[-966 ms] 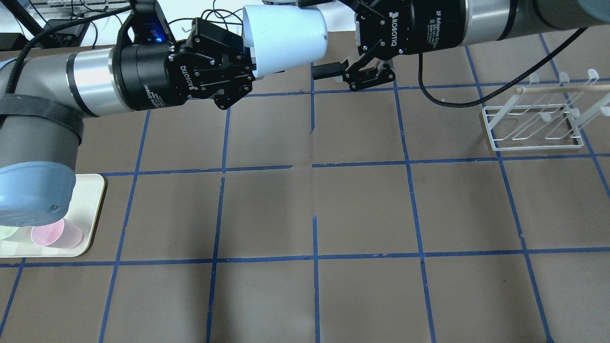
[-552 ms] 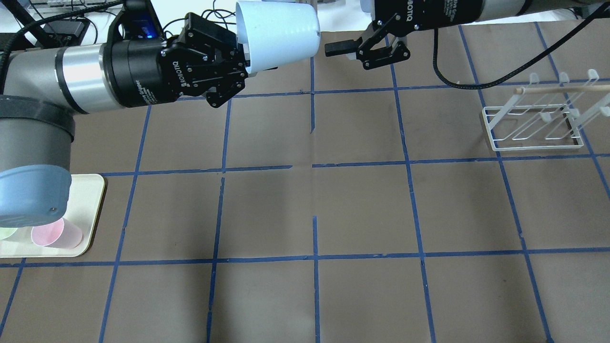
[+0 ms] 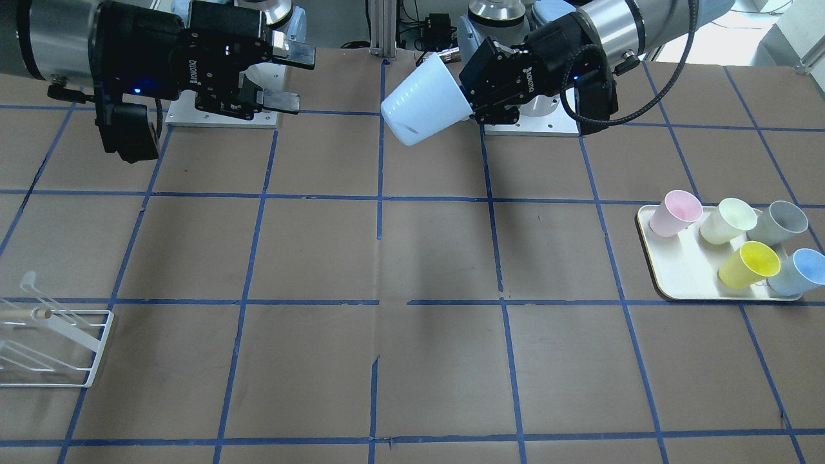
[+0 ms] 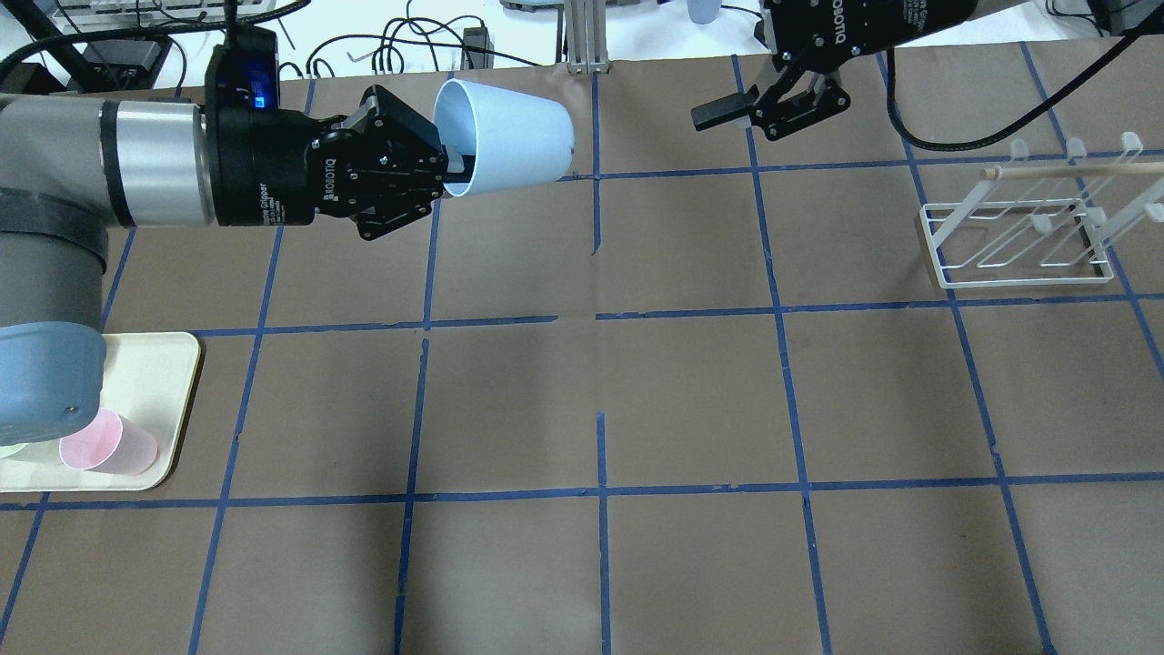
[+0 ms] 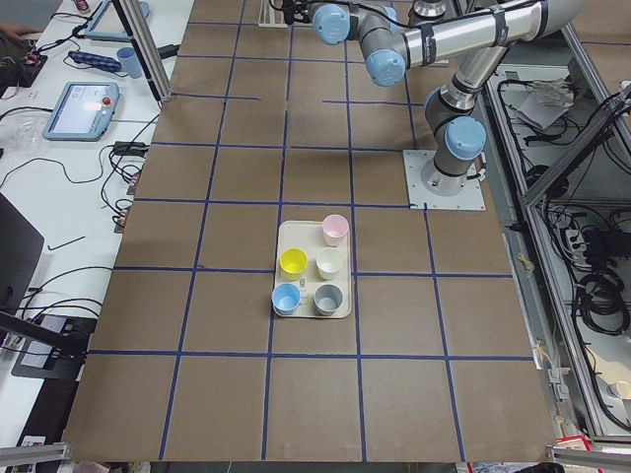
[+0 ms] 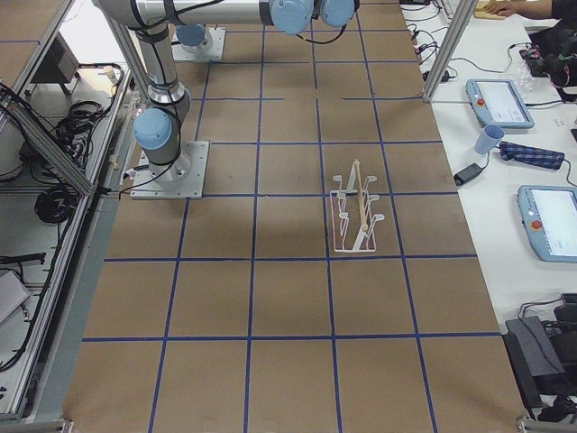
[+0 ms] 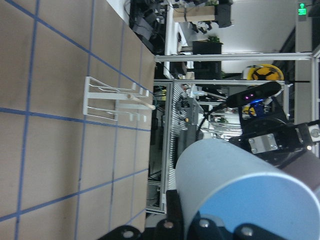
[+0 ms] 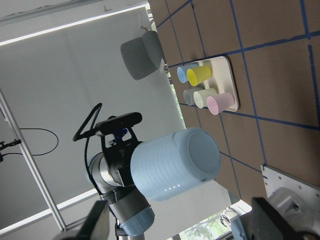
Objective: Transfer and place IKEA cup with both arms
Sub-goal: 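Open the right gripper and withdraw it while the left gripper pulls the cup away, then lower the light blue cup onto the white tray with the left gripper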
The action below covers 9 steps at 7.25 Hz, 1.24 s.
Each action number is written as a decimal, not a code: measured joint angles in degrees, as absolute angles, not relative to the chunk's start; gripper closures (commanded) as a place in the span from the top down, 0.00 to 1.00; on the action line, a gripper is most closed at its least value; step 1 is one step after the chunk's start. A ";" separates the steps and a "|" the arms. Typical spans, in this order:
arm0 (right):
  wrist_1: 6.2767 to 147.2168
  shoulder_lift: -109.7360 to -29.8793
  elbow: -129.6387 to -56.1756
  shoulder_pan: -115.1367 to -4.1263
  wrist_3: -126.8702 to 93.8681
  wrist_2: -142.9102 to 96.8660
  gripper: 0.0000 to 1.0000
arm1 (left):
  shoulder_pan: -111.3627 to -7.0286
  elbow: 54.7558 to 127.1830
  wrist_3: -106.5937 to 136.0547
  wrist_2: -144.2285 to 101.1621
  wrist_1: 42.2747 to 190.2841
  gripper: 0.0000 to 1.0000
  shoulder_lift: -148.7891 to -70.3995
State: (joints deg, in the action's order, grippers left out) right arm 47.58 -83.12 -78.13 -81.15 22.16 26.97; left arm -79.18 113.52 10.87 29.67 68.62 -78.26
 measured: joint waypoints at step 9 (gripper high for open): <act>81.19 -83.80 -81.20 -90.75 -11.23 85.60 1.00 | -63.02 107.20 -17.71 83.70 77.45 0.00 -87.21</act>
State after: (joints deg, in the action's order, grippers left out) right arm 81.19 -83.80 -81.20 -90.75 -11.23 85.60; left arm -63.02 107.20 -17.71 83.70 77.45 -87.21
